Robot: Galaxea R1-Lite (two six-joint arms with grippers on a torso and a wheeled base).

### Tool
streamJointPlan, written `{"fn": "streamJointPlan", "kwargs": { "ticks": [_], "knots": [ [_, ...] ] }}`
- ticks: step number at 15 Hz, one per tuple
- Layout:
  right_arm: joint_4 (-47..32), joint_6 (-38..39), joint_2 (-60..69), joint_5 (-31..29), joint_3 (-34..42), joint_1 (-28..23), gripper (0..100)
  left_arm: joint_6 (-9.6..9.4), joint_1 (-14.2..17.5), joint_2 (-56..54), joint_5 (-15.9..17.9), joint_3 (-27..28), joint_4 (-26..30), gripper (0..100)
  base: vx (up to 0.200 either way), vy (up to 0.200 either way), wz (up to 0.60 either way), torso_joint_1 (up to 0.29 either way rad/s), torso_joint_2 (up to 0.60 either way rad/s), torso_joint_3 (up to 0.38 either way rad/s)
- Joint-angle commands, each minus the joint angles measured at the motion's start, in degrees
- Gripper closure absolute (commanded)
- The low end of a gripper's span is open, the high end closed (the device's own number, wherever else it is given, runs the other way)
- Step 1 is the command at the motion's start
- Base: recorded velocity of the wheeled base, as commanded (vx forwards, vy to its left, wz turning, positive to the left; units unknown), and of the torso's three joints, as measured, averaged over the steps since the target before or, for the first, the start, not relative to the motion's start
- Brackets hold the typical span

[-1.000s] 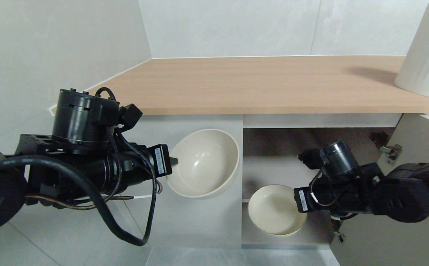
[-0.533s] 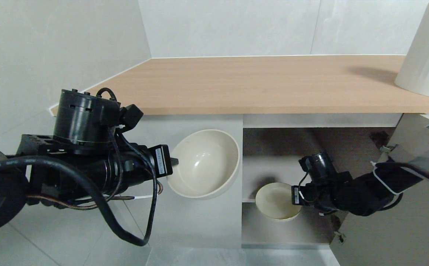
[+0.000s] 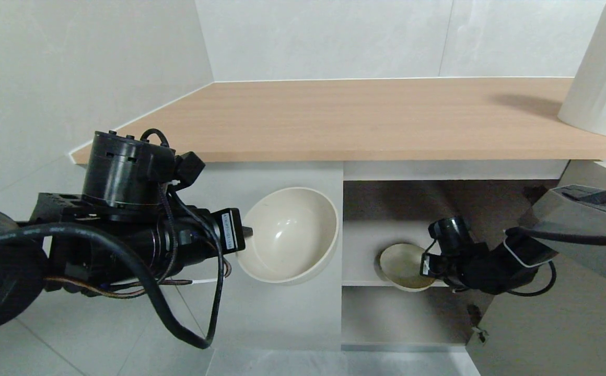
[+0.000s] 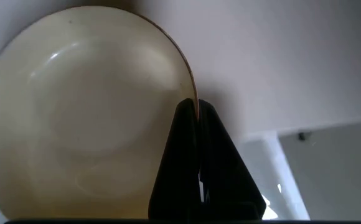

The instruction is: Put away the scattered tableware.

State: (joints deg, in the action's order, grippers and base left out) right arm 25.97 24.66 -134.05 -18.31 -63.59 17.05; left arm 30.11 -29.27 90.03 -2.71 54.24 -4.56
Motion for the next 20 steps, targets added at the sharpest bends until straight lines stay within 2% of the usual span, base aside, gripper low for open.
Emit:
{"fn": "streamJointPlan", "kwargs": {
  "ticks": [1, 3, 19, 20],
  "knots": [
    [0.0, 0.6, -2.8, -1.4, -2.6, -1.1, 100, 0.04, 0.0, 0.1, 0.0, 0.0, 0.0, 100, 0.0, 0.0, 0.0, 0.0, 0.0, 0.0],
    [0.0, 2.8, -3.4, -2.8, -4.4, -1.2, 100, 0.04, 0.0, 0.2, 0.0, 0.0, 0.0, 100, 0.0, 0.0, 0.0, 0.0, 0.0, 0.0],
    [0.1, 4.0, -3.5, -3.6, -6.8, -1.6, 100, 0.04, -0.1, 0.6, 0.0, 0.0, 0.0, 100, 0.0, 0.0, 0.0, 0.0, 0.0, 0.0],
    [0.1, 4.0, -3.5, -3.6, -6.9, -1.6, 0, 0.04, -0.1, 0.6, 0.0, 0.0, 0.0, 100, 0.0, 0.0, 0.0, 0.0, 0.0, 0.0]
  ]
}}
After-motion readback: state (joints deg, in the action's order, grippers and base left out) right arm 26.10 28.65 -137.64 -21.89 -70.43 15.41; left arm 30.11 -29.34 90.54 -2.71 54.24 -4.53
